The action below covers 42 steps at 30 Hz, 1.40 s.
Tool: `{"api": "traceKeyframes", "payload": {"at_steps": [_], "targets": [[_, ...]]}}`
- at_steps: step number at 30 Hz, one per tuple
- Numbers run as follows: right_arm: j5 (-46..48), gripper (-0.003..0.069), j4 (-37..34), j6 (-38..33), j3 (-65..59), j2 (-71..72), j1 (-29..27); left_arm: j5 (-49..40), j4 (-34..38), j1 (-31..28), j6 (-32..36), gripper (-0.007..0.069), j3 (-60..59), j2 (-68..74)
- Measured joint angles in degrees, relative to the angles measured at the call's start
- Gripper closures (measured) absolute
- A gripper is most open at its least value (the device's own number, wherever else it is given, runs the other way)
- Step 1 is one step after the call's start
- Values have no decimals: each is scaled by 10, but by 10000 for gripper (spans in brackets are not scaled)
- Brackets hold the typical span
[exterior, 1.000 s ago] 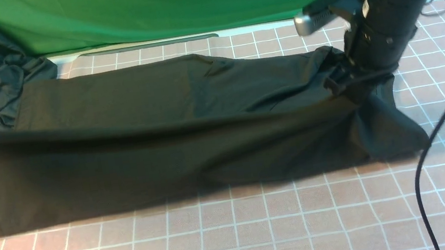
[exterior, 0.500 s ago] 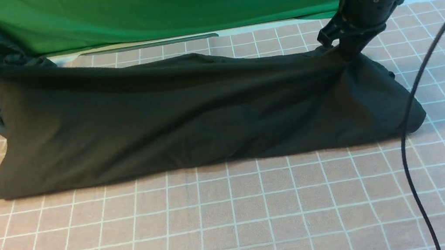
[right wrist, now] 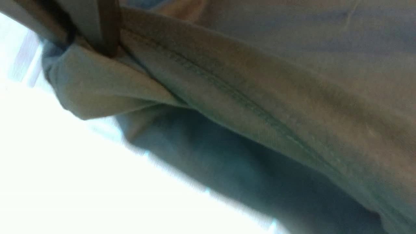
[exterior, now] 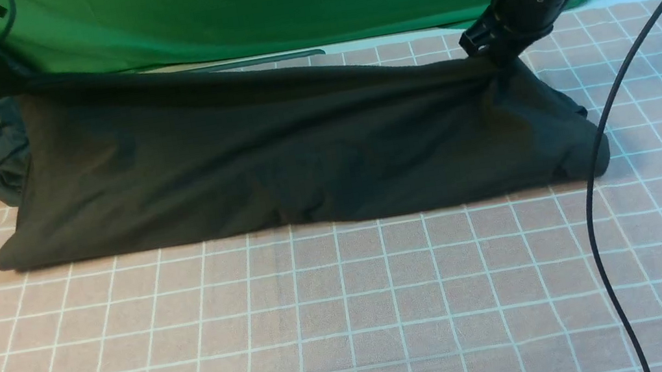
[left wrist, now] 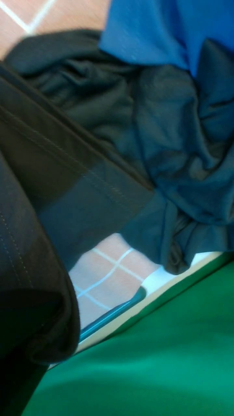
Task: Fold a long-sleeved shirt over a pink coffee tablecloth.
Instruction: 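Fold the black garment in half by bringing its near edge over to the far edge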
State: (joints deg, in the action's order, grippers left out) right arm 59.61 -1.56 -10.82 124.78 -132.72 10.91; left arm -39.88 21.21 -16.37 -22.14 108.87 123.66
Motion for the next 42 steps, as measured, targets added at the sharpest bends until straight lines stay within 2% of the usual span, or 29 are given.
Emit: {"api": "traceKeyframes", "payload": {"at_steps": [13,15,18,19,20,22,25,28,30,32,34,36,37,38,39,42], "targets": [[-58,600,2,0,0,-22,-2,73,-23,17,9,571,1,30],[-59,598,2,0,0,-22,-2,80,-25,20,15,556,1,31],[-61,577,3,0,0,-22,-2,93,-26,24,18,494,2,32],[-69,548,7,0,0,-22,-2,95,-28,25,19,444,3,34],[-70,545,8,0,0,-22,-2,96,-28,25,19,431,3,34],[-86,486,13,0,0,-22,-3,96,-28,25,19,358,3,35],[-105,364,16,1,1,-22,-3,94,-28,25,19,251,3,33],[-84,254,16,0,17,-22,-3,73,-38,25,17,202,3,22],[-47,226,16,0,32,-17,-3,57,-44,25,17,197,3,7],[9,250,16,0,56,-4,-3,25,-50,25,23,226,3,-20],[62,323,16,0,77,15,-3,-18,-52,25,47,302,3,-47],[82,424,16,-1,87,39,-3,-59,-53,25,71,390,4,-69],[90,522,16,-1,91,61,-3,-98,-54,26,92,479,4,-85],[90,534,16,-1,92,64,-3,-109,-54,26,95,491,4,-87],[94,595,13,-1,94,89,-3,-145,-60,26,113,563,4,-99],[95,622,12,0,87,126,-3,-207,-93,26,121,603,2,-110]]}}
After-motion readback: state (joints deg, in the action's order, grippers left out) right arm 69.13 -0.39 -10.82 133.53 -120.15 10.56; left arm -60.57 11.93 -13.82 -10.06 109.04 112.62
